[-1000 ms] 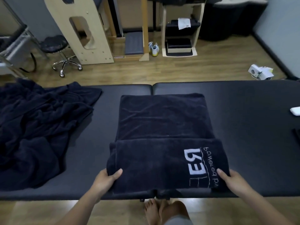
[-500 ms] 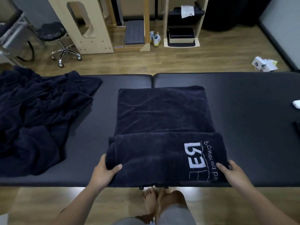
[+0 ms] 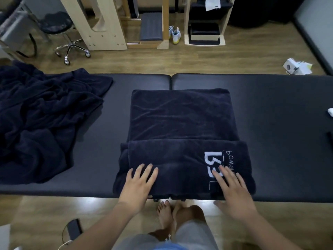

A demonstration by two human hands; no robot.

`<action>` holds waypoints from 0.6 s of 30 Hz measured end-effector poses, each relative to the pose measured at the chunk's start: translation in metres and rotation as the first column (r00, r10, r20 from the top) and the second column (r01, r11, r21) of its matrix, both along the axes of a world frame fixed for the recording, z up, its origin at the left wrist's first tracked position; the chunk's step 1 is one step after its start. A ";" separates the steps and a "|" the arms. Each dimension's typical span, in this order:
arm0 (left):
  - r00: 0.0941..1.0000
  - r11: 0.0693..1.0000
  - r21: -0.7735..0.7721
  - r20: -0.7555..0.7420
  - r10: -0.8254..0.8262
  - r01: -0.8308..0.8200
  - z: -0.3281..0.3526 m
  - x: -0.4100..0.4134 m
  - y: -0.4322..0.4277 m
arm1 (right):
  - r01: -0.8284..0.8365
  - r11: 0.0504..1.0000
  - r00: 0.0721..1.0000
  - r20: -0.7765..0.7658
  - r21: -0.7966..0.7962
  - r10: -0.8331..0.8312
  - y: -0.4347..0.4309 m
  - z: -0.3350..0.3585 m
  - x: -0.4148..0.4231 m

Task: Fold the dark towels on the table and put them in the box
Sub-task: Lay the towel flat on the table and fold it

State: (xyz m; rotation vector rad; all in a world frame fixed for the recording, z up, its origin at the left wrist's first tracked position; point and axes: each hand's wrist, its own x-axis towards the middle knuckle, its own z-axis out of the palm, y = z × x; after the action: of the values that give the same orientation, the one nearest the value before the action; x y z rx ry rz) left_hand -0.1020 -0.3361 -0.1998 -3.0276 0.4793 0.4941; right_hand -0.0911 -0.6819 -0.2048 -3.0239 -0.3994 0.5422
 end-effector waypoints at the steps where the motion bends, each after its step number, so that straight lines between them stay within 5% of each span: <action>1: 1.000 1.000 0.008 -0.004 -0.013 0.013 0.005 0.005 0.001 | 0.029 1.000 1.000 -0.012 -0.012 -0.029 -0.002 0.001 0.004; 4: 0.999 0.999 -0.024 0.036 -0.033 0.033 0.016 0.022 0.008 | 0.103 0.995 0.988 0.113 0.000 -0.103 -0.008 0.010 0.021; 6: 0.998 0.996 -0.094 -0.063 -0.003 -0.003 0.029 0.030 0.012 | 0.095 0.994 0.992 0.089 -0.045 -0.091 -0.008 0.023 0.028; 10: 0.905 0.968 -0.243 -0.421 -0.050 -0.059 0.065 0.039 0.022 | 0.062 0.998 0.961 -0.267 -0.014 -0.063 -0.009 0.072 0.033; 13: 0.646 0.936 -0.278 -0.760 -0.076 -0.218 0.104 0.057 0.028 | 0.112 0.992 0.807 -0.588 0.052 -0.061 -0.013 0.119 0.054; 15: 0.547 0.916 -0.286 -0.832 -0.093 -0.280 0.120 0.075 0.031 | 0.053 0.998 0.744 -0.667 0.024 -0.023 -0.015 0.143 0.079; 18: 0.572 0.874 -0.337 -0.816 -0.085 -0.350 0.128 0.107 0.041 | 0.037 0.998 0.736 -0.677 0.059 0.013 -0.011 0.157 0.126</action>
State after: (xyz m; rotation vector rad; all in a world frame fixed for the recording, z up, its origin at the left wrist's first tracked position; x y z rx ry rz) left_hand 0.0052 -0.2947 -0.0716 -3.0521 0.4028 2.1424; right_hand 0.0349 -0.6928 -0.0474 -2.4951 -0.3302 1.5146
